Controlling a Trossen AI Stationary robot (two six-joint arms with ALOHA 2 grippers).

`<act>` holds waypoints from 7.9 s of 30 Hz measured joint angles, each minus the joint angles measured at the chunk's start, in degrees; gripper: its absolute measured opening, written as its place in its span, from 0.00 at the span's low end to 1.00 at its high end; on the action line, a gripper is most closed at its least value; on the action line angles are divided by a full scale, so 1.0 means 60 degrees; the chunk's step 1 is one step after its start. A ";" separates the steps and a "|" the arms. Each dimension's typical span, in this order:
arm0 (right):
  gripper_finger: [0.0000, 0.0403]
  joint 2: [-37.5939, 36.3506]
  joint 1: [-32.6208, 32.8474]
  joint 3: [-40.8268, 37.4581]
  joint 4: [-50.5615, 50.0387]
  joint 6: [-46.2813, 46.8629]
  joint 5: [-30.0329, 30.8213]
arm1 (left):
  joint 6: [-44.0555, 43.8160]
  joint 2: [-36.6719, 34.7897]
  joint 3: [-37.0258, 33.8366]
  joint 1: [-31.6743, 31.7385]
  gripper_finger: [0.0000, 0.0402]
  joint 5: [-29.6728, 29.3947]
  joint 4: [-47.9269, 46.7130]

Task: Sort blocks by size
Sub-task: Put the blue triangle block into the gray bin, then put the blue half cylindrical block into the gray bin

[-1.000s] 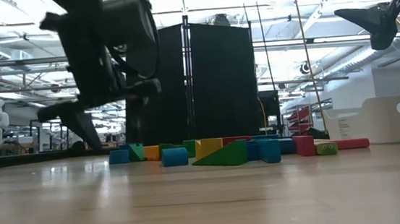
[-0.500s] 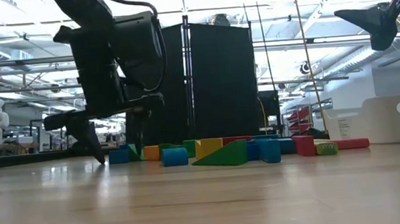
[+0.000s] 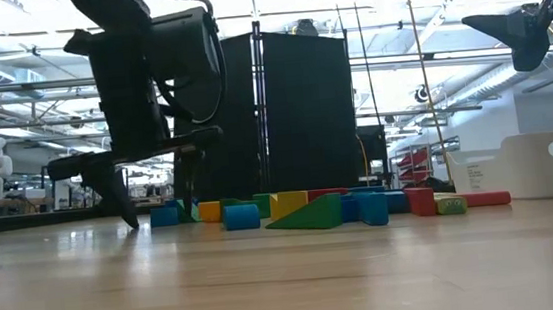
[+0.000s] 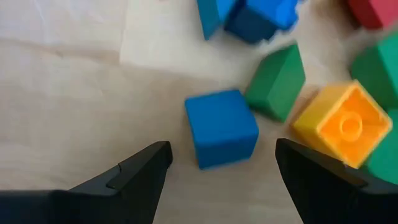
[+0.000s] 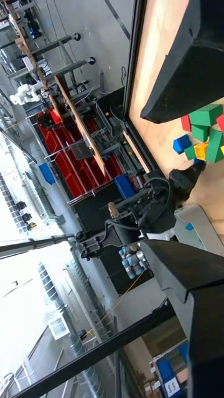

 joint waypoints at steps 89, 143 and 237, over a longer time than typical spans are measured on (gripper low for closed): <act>0.78 0.0000 0.0000 0.0003 -0.0284 0.0305 0.0000 | -0.0598 -0.3655 0.1395 -0.6439 0.73 0.0470 -0.4960; 0.78 0.0000 0.0000 0.0000 -0.0572 0.0343 0.0004 | 2.8010 0.1222 0.1441 -0.0573 0.73 0.1857 0.2126; 0.39 1.4560 0.3374 0.9173 -0.9908 1.4273 -1.2043 | 1.5705 0.1311 0.5901 -0.2893 0.08 -0.0605 -0.2601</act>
